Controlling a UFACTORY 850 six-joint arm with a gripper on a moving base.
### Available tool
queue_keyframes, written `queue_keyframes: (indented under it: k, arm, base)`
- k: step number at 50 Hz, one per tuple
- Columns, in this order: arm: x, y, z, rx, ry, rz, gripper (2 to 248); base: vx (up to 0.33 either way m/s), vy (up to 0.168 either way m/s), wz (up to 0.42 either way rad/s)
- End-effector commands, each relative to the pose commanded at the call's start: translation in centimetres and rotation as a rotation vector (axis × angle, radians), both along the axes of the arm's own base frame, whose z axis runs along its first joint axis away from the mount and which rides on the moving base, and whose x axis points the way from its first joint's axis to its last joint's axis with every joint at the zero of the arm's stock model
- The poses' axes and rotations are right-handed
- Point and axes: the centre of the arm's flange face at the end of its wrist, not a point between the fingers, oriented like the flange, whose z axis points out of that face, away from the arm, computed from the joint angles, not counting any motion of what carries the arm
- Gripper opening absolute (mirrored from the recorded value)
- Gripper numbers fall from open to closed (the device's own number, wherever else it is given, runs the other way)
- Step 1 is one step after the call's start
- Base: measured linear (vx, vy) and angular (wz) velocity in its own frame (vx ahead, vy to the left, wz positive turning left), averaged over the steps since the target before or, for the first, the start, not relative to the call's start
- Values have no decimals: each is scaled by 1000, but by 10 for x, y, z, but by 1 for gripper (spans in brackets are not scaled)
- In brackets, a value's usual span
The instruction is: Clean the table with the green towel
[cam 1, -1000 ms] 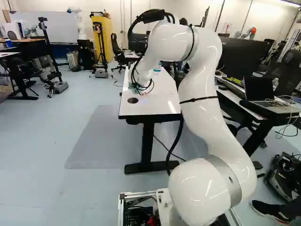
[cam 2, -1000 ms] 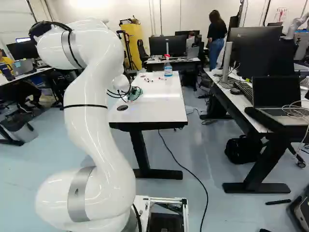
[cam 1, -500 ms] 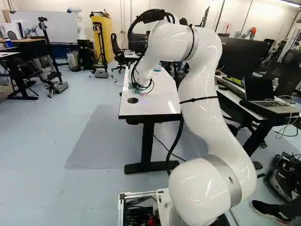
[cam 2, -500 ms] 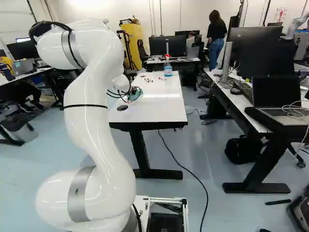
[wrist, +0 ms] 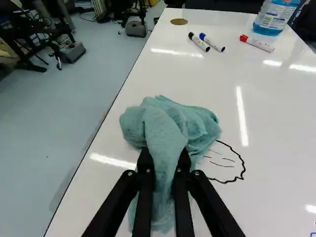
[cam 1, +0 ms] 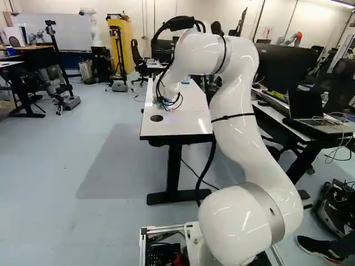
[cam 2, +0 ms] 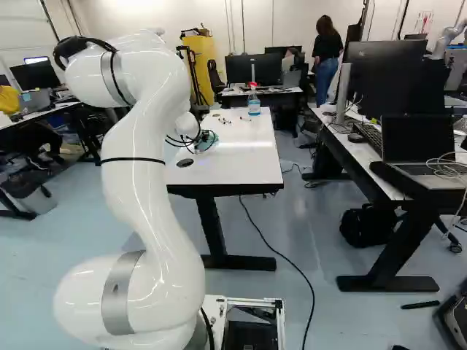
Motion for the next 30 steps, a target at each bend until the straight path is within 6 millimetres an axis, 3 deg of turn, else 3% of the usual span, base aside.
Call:
queue_keyframes:
  k: [30]
  arm:
    - [16,-50,-2,1,-9,-71,43]
  base:
    - [0,0,0]
